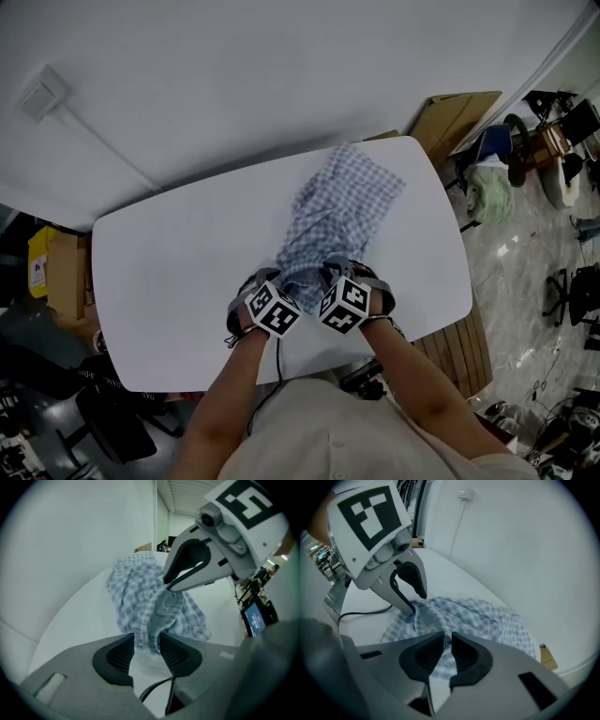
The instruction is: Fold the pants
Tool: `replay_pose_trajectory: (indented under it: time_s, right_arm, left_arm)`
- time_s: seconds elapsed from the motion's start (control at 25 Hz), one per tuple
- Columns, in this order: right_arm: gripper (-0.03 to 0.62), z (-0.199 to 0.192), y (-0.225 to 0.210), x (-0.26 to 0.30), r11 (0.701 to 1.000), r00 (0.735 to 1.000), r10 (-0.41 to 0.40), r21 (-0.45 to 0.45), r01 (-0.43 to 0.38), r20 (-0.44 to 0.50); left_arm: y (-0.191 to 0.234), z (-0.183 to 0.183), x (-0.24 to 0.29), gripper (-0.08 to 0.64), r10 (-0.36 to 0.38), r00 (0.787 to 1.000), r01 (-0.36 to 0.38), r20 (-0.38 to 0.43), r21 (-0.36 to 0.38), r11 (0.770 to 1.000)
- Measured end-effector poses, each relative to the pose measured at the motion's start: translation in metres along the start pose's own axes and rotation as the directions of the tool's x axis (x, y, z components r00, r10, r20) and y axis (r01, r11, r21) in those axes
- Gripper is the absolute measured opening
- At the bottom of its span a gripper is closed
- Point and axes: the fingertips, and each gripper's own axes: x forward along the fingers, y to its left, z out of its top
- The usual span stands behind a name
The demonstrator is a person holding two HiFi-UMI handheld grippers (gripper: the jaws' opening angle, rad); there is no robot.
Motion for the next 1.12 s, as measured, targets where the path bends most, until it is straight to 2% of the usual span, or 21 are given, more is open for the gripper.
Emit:
replay_pose_trajectory:
  time_s: [0.08, 0.12, 0.16, 0.2, 0.28, 0.44, 0.64, 0.76, 0.84, 0.92, 0.96, 1.04, 1.12]
  right_arm:
    - [0.038, 0.005, -0.001, -0.007, 0.999, 1.000, 0.003, 0.042, -0.004, 0.024]
    - [0.037, 0.009, 0.000, -0.012, 0.997, 0.999, 0.009, 0.072, -0.012, 0.042]
    - [0.035, 0.013, 0.001, -0.018, 0.994, 0.998, 0.017, 0.106, -0.024, 0.063]
    - [0.035, 0.017, 0.004, -0.024, 0.989, 0.996, 0.028, 0.142, -0.040, 0.086]
    - [0.035, 0.024, 0.015, -0.035, 0.974, 0.990, 0.059, 0.209, -0.086, 0.132]
    - [0.035, 0.032, 0.046, -0.043, 0.947, 0.976, 0.135, 0.267, -0.178, 0.173]
    - [0.035, 0.037, 0.095, -0.033, 0.932, 0.960, 0.235, 0.247, -0.266, 0.149]
    - [0.036, 0.044, 0.117, -0.027, 0.924, 0.948, 0.276, 0.229, -0.308, 0.159]
    - [0.037, 0.045, 0.129, -0.017, 0.908, 0.940, 0.299, 0.253, -0.334, 0.166]
    - [0.047, 0.045, 0.135, -0.012, 0.899, 0.935, 0.307, 0.268, -0.347, 0.180]
    - [0.068, 0.046, 0.137, -0.013, 0.897, 0.932, 0.306, 0.267, -0.351, 0.195]
    - [0.159, 0.048, 0.140, -0.017, 0.888, 0.921, 0.320, 0.267, -0.374, 0.224]
    - [0.193, 0.045, 0.142, -0.024, 0.880, 0.913, 0.337, 0.268, -0.393, 0.231]
  left_arm:
    - [0.007, 0.002, -0.001, 0.165, 0.028, 1.000, -0.027, 0.014, -0.069, 0.997]
    - [0.010, 0.003, -0.005, 0.129, 0.034, 0.999, -0.029, 0.042, -0.131, 0.991]
    - [0.014, 0.004, -0.010, 0.082, 0.039, 0.996, -0.021, 0.083, -0.208, 0.978]
    - [0.018, 0.005, -0.017, 0.067, 0.042, 0.990, -0.002, 0.132, -0.288, 0.958]
    - [0.022, 0.004, -0.030, 0.063, 0.043, 0.973, 0.057, 0.225, -0.420, 0.906]
    - [0.024, -0.013, -0.045, 0.063, 0.029, 0.947, 0.165, 0.319, -0.563, 0.810]
    - [0.025, -0.049, -0.044, 0.063, 0.037, 0.936, 0.240, 0.351, -0.709, 0.663]
    - [0.027, -0.069, -0.041, 0.063, 0.051, 0.936, 0.252, 0.348, -0.765, 0.593]
    - [0.031, -0.082, -0.039, 0.063, 0.064, 0.939, 0.249, 0.339, -0.794, 0.554]
    - [0.035, -0.093, -0.039, 0.063, 0.079, 0.942, 0.237, 0.326, -0.814, 0.531]
    - [0.036, -0.096, -0.040, 0.063, 0.084, 0.943, 0.231, 0.322, -0.817, 0.529]
    - [0.038, -0.101, -0.045, 0.063, 0.083, 0.942, 0.233, 0.325, -0.813, 0.534]
    - [0.036, -0.103, -0.052, 0.063, 0.077, 0.936, 0.252, 0.342, -0.809, 0.532]
